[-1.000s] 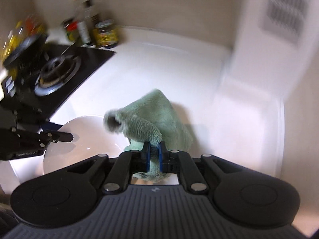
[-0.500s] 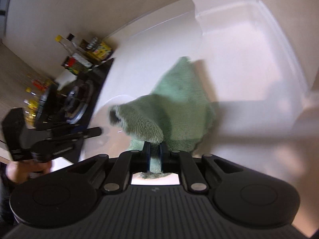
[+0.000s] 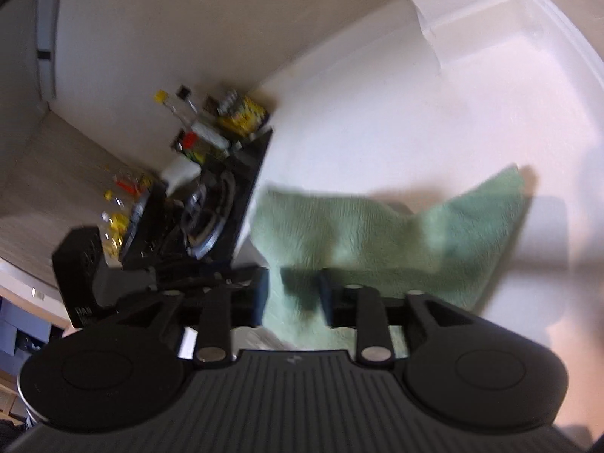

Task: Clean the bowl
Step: 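Lift the green towel out and bring it to the bowl rim with the right gripper, then wipe the bowl's outer wall with the towel in the right gripper while the left gripper holds the rim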

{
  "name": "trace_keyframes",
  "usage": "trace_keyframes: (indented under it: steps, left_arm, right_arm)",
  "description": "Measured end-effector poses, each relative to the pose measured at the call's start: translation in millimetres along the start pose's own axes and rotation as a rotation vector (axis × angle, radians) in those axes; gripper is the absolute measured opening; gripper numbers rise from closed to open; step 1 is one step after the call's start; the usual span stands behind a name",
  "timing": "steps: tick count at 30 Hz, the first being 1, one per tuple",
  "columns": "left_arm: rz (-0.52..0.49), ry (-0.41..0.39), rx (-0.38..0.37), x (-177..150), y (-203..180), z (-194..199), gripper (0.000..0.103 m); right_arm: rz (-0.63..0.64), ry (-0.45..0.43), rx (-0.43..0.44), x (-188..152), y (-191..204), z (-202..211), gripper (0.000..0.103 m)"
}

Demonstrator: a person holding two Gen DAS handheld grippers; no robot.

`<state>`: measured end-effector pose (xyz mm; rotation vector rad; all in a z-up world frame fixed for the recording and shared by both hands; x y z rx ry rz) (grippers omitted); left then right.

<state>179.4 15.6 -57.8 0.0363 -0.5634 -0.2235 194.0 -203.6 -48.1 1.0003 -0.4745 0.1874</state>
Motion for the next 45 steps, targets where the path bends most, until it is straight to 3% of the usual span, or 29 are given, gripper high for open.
trace_keyframes:
  steps: [5, 8, 14, 21, 24, 27, 29, 32, 37, 41, 45]
  left_arm:
    - [-0.009, -0.006, 0.004, 0.2, -0.6, 0.5, 0.016]
    - [-0.036, -0.013, 0.006, 1.2, -1.4, -0.4, 0.017]
    - [-0.029, -0.026, -0.004, 0.6, 0.3, -4.5, 0.017]
    - [0.020, 0.017, 0.034, -4.0, -0.3, -3.1, 0.017]
    - [0.003, 0.013, 0.048, -5.1, -2.5, -3.2, 0.017]
    - [-0.059, -0.013, 0.013, -6.9, -5.5, -0.8, 0.017]
    - [-0.107, -0.021, 0.004, -6.6, -8.3, 0.0, 0.017]
    - [-0.193, -0.032, 0.008, -3.8, -11.8, -0.4, 0.018]
    - [-0.283, -0.053, -0.041, 1.0, -6.2, -3.2, 0.019]
    - [-0.399, -0.063, -0.094, 4.0, -14.7, -4.1, 0.016]
    - [-0.468, -0.040, -0.077, 11.0, -21.5, -6.5, 0.014]
  right_arm:
    - [0.056, -0.015, -0.124, -5.7, 4.7, -8.2, 0.030]
    - [0.150, 0.064, -0.294, -12.5, 7.3, -20.9, 0.035]
    - [0.200, 0.159, -0.399, -9.6, 11.6, -48.7, 0.034]
    - [0.208, 0.290, -0.418, -10.1, 5.3, -75.7, 0.034]
    - [0.212, 0.346, -0.426, -10.2, 2.6, -87.0, 0.026]
    - [0.240, 0.404, -0.439, -10.5, 3.6, -94.7, 0.021]
    - [0.402, 0.495, -0.490, -12.7, 16.0, -102.9, 0.021]
    - [0.548, 0.604, -0.525, -14.6, 25.6, -114.4, 0.023]
    - [0.631, 0.726, -0.462, 0.0, 23.5, -126.8, 0.025]
    - [0.674, 0.729, -0.413, 18.9, 25.0, -140.7, 0.021]
    - [0.722, 0.730, -0.372, 26.2, 31.9, -160.1, 0.021]
Point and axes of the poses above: each gripper's, at about its wrist camera, not at the fingertips, and z roughly against the way its jaws point, y to its left, x to its top, the point moved 5 cm from there along -z, roughly the way its jaws point, and after that the axes turned 8 degrees about x, right-handed, at the moved point
